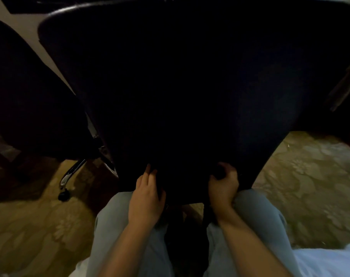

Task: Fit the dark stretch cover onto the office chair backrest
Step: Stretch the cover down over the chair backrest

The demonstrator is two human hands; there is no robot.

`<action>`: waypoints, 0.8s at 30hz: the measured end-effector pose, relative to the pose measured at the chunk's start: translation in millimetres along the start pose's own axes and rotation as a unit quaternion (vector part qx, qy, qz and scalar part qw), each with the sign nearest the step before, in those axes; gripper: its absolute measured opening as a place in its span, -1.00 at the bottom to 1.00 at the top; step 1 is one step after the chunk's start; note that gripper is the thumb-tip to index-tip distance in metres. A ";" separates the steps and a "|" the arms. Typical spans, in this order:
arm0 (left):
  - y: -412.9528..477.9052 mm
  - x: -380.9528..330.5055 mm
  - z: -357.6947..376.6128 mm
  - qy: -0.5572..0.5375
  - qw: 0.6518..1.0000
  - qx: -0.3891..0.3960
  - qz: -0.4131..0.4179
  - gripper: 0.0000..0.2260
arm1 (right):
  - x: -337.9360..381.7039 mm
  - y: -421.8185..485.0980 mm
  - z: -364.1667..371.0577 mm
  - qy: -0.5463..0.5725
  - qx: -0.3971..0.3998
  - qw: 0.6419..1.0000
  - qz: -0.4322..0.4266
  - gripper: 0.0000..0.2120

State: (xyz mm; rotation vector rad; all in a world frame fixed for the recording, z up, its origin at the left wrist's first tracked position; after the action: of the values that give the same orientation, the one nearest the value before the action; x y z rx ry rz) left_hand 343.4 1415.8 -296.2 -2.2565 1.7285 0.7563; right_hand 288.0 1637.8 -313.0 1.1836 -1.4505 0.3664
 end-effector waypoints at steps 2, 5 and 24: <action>-1.3 0.2 -1.8 0.005 1.000 -0.002 -0.002 -0.47 | 7.7 -10.6 17.8 -0.002 0.059 0.996 -0.066 -0.68; -2.3 3.5 -5.2 0.006 1.000 -0.005 -0.011 -0.46 | 10.5 -10.7 22.3 -0.002 0.078 0.991 -0.108 -0.67; 3.8 29.5 -28.4 -0.043 0.996 -0.038 -0.068 -0.42 | -1.3 -9.6 20.7 0.002 0.058 0.998 -0.019 -0.66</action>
State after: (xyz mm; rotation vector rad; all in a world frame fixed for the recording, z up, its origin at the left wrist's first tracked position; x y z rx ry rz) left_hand 353.1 1377.0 -286.5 -2.3259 1.5144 0.8890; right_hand 284.0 1618.0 -323.7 1.3003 -1.4168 0.4308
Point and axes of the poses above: each hand's wrist, its own y-axis towards the middle knuckle, its own z-axis out of the palm, x = y × z, the point moved 5 cm from there along y, towards the middle knuckle, and after that the axes turned 13 degrees about -z, right-handed, at the moved point
